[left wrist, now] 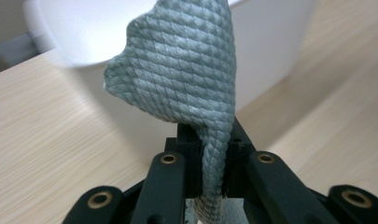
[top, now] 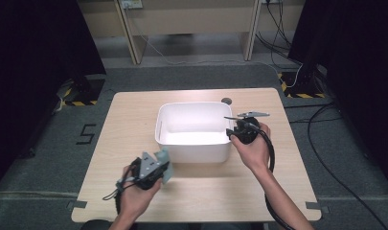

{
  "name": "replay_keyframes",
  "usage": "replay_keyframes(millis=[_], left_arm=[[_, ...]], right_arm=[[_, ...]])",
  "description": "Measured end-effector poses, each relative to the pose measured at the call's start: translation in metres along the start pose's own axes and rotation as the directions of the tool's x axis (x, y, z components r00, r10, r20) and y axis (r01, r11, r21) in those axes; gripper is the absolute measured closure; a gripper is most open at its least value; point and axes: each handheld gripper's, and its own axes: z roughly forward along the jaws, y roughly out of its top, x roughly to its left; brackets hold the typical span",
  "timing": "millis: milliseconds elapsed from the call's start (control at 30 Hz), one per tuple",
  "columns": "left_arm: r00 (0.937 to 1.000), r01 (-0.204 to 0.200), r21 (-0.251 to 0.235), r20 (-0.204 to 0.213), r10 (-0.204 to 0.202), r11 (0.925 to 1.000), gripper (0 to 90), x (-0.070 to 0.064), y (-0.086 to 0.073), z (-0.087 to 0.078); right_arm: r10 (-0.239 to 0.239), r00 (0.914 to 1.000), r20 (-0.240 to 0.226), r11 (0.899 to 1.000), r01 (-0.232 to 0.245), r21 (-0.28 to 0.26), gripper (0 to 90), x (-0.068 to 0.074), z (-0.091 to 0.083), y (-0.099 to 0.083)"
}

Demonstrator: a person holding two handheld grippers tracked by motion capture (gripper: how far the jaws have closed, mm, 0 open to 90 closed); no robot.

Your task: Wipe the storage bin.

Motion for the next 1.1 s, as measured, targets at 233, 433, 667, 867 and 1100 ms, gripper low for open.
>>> replay_keyframes(millis=[233,433,667,867,1100], left_arm=[[0.9841,0.083,-0.016,-0.156,-0.084,0.9965,80.9,0.064,-0.007,-0.018],[0.98,0.102,-0.015,-0.17,-0.103,0.9947,80.7,0.088,-0.008,-0.01],[0.9817,0.109,0.0,-0.157,-0.108,0.994,80.6,0.098,-0.002,0.009],[0.9863,0.1,0.017,-0.134,-0.097,0.9948,80.6,0.099,0.004,0.024],[0.9916,0.067,0.025,-0.113,-0.064,0.9974,80.7,0.094,0.008,0.038]], right_arm=[[-0.006,1.0,0.008,1.0,0.005,0.019,69.2,0.001,0.004,0.003],[-0.017,0.9996,0.024,0.999,0.016,0.046,73.0,0.001,0.008,0.006],[-0.056,0.9984,-0.004,0.996,0.056,0.067,85.3,-0.005,0.009,0.008],[-0.064,0.9964,-0.055,0.996,0.067,0.055,81.2,-0.008,0.003,0.01],[-0.042,0.9974,-0.058,0.998,0.04,-0.042,81.6,-0.019,-0.037,0.013]])
